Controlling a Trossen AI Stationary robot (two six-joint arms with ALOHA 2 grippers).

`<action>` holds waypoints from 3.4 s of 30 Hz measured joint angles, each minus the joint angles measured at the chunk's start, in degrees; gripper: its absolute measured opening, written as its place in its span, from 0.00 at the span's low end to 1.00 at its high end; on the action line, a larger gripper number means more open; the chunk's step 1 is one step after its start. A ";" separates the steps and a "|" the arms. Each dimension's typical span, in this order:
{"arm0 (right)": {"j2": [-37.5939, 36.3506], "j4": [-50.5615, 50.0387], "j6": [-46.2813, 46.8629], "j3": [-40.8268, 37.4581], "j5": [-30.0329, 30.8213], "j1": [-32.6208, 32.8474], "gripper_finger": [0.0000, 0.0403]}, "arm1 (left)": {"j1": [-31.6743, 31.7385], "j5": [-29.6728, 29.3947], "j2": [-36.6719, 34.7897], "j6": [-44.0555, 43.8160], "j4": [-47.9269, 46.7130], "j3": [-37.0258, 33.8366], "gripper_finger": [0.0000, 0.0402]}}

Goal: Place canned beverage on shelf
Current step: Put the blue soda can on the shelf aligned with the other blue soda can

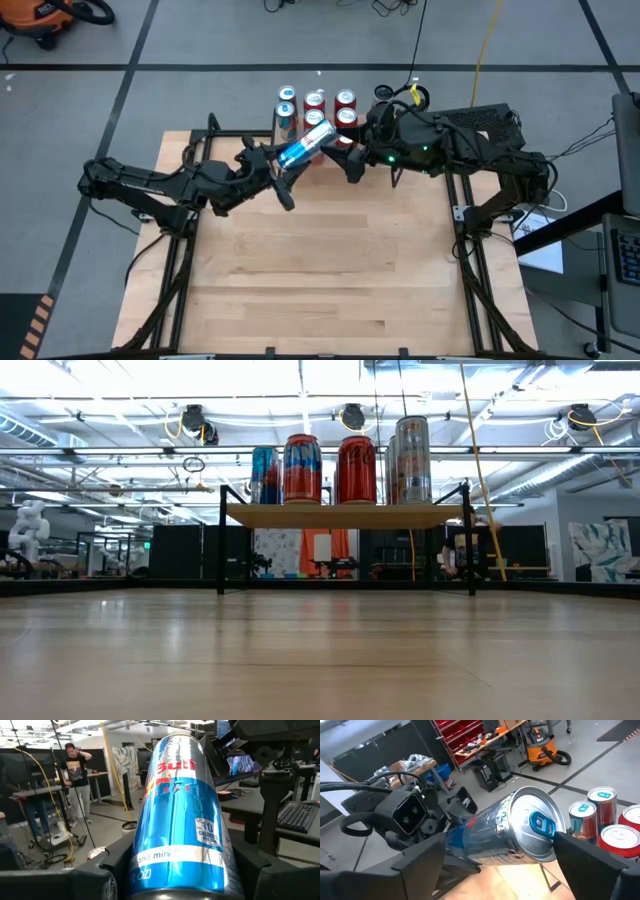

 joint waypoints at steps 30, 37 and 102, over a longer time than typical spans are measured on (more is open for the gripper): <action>-1.13 -0.89 31.32 -0.02 2.68 1.21 0.85 | -0.66 -3.61 0.12 19.59 4.41 -0.02 0.56; 0.46 1.92 28.04 -0.02 5.14 -1.03 0.85 | -0.67 -5.27 0.10 20.08 5.78 -0.02 0.56; 2.62 7.71 -9.12 -0.02 -45.46 -10.62 0.55 | 7.22 41.75 -5.63 -37.58 -2.78 -0.11 0.81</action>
